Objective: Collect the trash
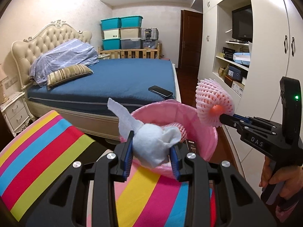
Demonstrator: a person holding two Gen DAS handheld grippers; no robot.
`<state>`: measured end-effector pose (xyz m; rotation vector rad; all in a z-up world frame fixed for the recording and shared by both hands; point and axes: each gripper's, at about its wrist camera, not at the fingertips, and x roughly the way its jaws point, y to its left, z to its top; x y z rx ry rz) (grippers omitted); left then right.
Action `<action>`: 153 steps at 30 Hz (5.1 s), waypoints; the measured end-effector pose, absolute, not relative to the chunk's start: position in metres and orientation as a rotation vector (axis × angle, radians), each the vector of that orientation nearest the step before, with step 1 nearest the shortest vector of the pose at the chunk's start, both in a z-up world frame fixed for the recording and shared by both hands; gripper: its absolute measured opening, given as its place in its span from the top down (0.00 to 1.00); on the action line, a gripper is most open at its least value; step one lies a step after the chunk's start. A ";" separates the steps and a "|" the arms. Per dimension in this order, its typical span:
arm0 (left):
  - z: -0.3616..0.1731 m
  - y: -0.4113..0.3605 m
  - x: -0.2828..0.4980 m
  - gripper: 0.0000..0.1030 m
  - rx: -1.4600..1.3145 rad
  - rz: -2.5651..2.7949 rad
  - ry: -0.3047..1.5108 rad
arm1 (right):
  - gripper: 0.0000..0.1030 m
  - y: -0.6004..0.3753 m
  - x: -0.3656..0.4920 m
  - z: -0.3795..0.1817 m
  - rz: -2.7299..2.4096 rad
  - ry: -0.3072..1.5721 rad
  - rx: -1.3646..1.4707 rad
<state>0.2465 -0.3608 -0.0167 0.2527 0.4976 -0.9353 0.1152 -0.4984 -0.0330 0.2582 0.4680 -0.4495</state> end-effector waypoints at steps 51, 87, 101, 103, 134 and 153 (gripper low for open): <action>0.022 -0.358 0.215 0.05 0.157 -0.683 0.368 | 0.18 -0.468 0.057 0.047 -0.279 0.417 -0.068; 0.003 -0.291 0.092 0.05 0.147 -0.642 0.446 | 0.18 -0.431 0.013 0.019 -0.202 0.540 -0.008; -0.003 -0.297 0.094 0.05 0.161 -0.645 0.458 | 0.18 -0.432 0.014 0.011 -0.193 0.554 0.006; -0.003 -0.299 0.093 0.05 0.167 -0.644 0.458 | 0.18 -0.433 0.014 0.010 -0.192 0.553 0.006; -0.013 -0.303 0.095 0.05 0.177 -0.650 0.486 | 0.18 -0.434 0.013 0.010 -0.198 0.551 0.009; -0.016 -0.304 0.095 0.05 0.175 -0.653 0.495 | 0.18 -0.434 0.013 0.009 -0.198 0.550 0.007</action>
